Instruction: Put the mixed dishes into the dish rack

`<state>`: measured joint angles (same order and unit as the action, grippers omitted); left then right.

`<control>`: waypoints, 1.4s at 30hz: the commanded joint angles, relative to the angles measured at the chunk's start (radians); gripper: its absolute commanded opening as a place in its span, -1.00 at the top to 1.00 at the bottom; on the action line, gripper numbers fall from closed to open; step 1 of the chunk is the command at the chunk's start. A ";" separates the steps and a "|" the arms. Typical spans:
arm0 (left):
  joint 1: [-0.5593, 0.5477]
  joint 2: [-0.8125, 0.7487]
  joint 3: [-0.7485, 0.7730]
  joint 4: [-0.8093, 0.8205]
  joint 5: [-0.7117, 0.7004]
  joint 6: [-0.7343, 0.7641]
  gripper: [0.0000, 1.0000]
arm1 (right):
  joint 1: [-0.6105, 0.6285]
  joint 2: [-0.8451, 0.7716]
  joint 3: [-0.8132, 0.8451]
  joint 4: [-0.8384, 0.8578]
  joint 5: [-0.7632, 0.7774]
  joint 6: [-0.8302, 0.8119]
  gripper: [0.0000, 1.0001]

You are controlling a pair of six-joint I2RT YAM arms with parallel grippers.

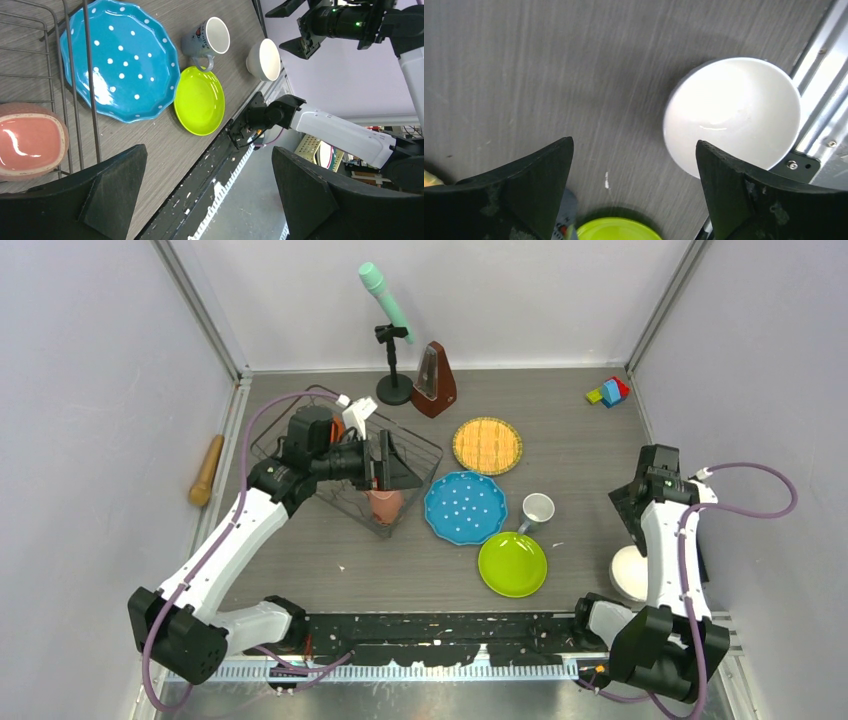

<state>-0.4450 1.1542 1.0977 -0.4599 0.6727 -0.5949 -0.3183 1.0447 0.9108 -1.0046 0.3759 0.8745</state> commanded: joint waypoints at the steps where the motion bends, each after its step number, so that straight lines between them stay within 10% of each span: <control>1: -0.004 -0.007 -0.007 0.047 0.043 -0.002 -0.99 | -0.030 0.026 -0.049 0.007 0.076 0.022 -0.99; 11: -0.004 0.004 -0.011 0.049 0.059 0.004 -0.99 | -0.081 0.103 -0.124 0.138 0.000 0.033 -0.55; 16: -0.004 0.010 -0.012 0.044 0.059 0.006 -0.99 | -0.081 0.119 -0.154 0.156 0.006 0.071 0.31; 23: -0.004 0.021 -0.015 0.031 0.064 0.013 -0.99 | -0.082 0.126 -0.173 0.165 -0.022 0.071 0.03; 28: -0.004 0.024 -0.015 0.030 0.070 0.016 -0.99 | -0.081 0.106 -0.191 0.156 -0.027 0.087 0.95; 42: 0.000 0.052 -0.030 0.191 0.115 -0.074 -0.85 | -0.081 -0.182 0.169 0.203 -0.410 0.075 0.99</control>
<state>-0.4431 1.2121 1.0794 -0.4301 0.7219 -0.6239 -0.3969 0.9054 0.9421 -0.8864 0.1623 0.9295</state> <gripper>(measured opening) 0.942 0.050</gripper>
